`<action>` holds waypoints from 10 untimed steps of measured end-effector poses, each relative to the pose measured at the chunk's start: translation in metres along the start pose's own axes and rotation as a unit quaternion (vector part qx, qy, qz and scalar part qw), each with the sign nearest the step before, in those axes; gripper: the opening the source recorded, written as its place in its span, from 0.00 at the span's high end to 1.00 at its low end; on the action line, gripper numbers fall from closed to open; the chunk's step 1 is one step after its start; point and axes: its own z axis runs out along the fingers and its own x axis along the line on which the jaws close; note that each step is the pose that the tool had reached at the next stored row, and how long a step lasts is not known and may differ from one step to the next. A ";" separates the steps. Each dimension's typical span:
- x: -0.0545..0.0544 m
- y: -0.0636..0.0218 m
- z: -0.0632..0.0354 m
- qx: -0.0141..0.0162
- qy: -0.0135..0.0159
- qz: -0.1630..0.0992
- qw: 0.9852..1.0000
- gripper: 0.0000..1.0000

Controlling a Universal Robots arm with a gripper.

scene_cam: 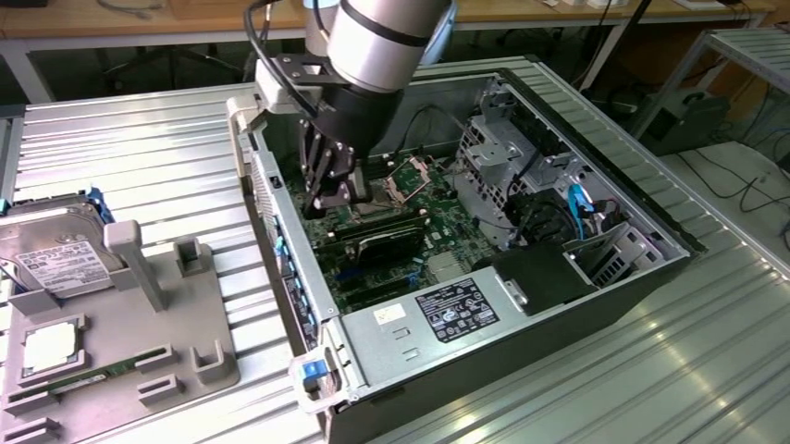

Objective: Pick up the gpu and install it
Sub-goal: 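Press down on the gpu until it lock into place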

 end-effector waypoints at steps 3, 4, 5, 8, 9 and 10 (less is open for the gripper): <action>0.001 -0.0006 0.0012 -0.003 0.000 0.000 1.000 0.89; 0.001 -0.0007 0.0016 -0.004 0.000 0.000 1.000 0.89; 0.001 -0.0009 0.0024 -0.004 0.000 0.000 1.000 0.89; 0.002 -0.0008 0.0064 -0.004 0.000 0.000 1.000 0.89; 0.002 -0.0002 0.0068 -0.004 0.000 0.000 1.000 0.89; 0.002 0.0002 0.0070 -0.004 0.000 0.000 1.000 0.89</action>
